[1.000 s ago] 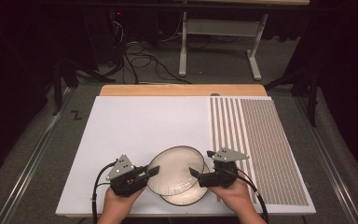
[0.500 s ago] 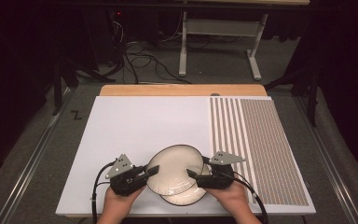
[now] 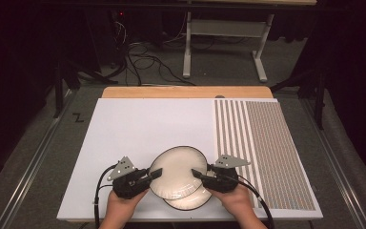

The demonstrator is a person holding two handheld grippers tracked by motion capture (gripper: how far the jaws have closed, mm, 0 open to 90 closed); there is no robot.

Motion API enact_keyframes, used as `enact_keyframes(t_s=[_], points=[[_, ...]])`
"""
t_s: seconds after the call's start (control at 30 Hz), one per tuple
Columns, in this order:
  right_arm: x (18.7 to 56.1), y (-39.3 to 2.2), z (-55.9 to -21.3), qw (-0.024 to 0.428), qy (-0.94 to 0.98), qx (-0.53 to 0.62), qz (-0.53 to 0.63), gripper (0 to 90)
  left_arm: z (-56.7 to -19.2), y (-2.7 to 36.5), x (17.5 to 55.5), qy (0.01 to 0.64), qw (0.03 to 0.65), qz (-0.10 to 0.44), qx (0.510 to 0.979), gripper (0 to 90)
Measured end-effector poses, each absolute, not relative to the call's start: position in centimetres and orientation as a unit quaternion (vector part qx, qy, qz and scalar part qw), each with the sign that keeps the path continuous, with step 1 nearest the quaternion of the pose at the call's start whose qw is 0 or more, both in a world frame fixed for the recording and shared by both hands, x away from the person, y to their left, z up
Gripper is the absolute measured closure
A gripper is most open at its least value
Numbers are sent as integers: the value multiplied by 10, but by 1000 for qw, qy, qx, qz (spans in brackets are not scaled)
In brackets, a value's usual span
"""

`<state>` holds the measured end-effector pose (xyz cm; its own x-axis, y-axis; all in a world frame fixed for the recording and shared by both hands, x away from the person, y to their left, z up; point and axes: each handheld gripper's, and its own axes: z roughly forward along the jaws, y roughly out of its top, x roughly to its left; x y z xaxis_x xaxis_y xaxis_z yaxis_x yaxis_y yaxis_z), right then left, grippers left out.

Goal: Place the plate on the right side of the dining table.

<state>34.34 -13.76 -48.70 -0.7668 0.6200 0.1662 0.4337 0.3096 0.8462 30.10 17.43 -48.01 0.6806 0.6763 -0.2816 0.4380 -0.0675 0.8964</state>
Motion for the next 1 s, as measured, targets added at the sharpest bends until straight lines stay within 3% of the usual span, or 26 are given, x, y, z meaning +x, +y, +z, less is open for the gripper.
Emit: enact_keyframes(t_s=[0.13,0.33,0.53,1.0], points=[[346,-138,-488,85,802,331,489,588,-480,174,302,385,565,105,722,774],[347,-142,-490,94,801,332,488,692,-481,173,305,390,564,103,721,769],[349,-148,-488,71,791,343,501,757,-478,172,305,390,570,106,715,781],[345,-156,-480,71,780,353,511,788,-474,165,303,382,573,126,714,774]])
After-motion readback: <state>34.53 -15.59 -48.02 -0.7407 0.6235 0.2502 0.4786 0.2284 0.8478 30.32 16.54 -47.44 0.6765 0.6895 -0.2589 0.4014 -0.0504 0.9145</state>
